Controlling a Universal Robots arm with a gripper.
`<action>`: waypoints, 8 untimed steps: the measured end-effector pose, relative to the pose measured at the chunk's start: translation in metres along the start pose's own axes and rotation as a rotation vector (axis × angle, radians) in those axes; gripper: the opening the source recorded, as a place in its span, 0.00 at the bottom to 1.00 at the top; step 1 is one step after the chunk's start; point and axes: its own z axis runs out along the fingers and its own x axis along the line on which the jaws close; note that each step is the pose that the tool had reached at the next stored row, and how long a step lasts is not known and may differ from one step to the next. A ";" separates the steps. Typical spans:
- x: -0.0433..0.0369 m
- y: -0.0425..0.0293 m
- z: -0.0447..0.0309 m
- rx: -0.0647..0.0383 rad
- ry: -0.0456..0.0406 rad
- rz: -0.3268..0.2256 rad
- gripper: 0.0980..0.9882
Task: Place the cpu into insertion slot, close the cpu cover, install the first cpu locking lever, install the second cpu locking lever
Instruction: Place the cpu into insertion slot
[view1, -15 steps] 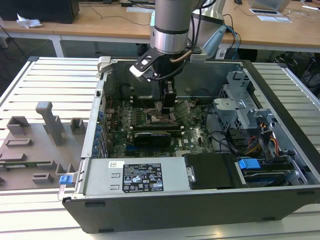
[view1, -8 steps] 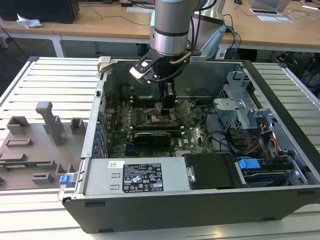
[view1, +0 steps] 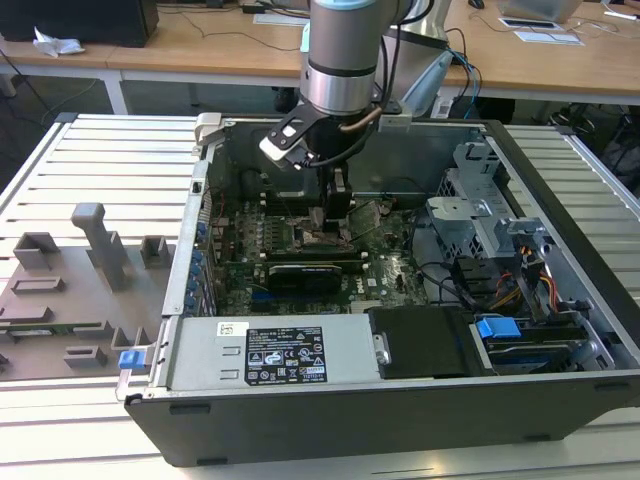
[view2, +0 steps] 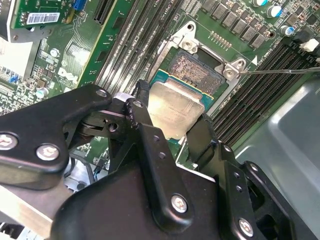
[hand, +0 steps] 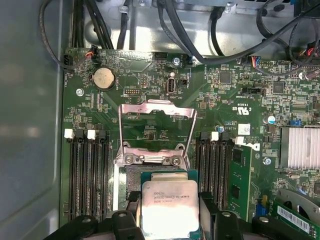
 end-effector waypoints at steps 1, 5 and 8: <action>0.0000 0.0000 0.0006 0.000 0.0000 0.000 0.50; 0.0010 -0.0005 0.0072 0.000 0.0091 0.000 0.50; 0.0033 -0.0037 0.0116 -0.001 0.0156 0.001 0.50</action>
